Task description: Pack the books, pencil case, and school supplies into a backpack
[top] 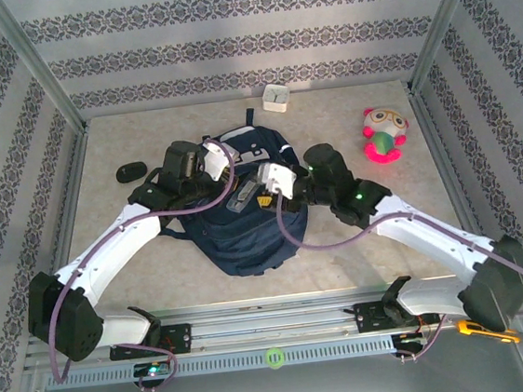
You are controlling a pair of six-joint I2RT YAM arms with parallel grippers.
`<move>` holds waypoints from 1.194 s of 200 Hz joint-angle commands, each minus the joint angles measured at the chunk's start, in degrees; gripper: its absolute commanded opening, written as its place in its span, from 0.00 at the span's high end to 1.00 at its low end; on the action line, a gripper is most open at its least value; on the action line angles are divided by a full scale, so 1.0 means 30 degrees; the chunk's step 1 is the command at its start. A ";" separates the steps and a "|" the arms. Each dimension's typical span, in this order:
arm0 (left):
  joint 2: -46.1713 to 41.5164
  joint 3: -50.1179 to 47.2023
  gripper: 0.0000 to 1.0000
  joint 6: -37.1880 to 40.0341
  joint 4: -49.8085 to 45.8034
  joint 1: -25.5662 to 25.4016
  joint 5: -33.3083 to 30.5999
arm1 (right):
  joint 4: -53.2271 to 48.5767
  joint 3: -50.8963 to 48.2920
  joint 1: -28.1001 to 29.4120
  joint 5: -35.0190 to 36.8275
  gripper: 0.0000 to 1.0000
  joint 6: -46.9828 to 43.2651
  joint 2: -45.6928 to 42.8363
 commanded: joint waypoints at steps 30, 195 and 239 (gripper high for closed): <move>-0.1095 0.0528 1.00 -0.1445 0.2105 0.0190 0.0552 | 0.2000 -0.1496 0.1462 0.4095 0.53 2.1138 0.0090; -0.0742 0.0646 1.00 -0.1777 0.3453 0.0174 0.2055 | 0.3957 -0.0308 0.3440 0.8133 0.55 3.4338 0.5730; -0.0733 0.0535 1.00 -0.2016 0.3884 0.0193 0.2568 | 0.5776 0.0531 0.3457 0.7902 0.69 3.4779 0.7492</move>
